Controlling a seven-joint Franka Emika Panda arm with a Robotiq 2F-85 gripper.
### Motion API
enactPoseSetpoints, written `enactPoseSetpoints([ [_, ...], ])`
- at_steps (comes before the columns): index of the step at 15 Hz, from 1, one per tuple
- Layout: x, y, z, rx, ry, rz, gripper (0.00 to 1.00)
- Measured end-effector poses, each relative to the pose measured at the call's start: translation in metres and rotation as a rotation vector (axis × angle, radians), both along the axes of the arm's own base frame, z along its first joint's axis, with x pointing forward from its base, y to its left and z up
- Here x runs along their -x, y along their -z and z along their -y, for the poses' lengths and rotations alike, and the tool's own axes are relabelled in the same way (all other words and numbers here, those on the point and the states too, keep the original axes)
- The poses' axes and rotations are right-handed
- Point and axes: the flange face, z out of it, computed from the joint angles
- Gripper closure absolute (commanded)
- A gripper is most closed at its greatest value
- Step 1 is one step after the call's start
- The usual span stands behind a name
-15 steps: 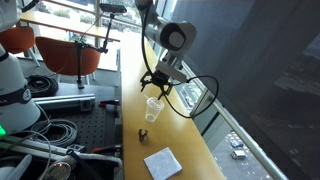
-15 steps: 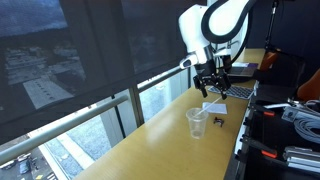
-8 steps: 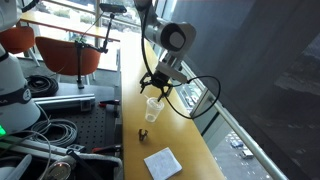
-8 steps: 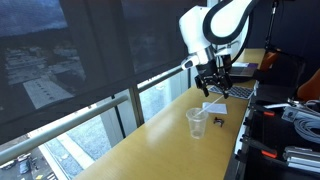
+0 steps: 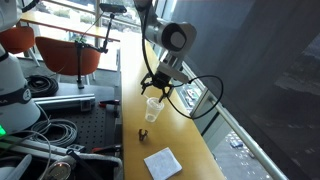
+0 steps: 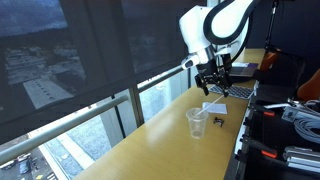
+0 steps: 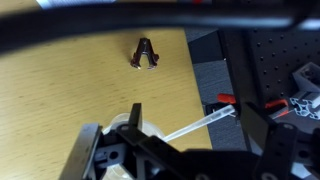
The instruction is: Lift the straw from the table and put it in the cup
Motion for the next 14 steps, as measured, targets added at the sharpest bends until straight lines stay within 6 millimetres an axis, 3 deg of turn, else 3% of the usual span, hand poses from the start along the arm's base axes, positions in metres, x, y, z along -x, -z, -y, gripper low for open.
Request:
enactPoseSetpoints([
  [14,-0.0105,-0.0013,0.0058,-0.002,-0.004,0.01,0.0],
])
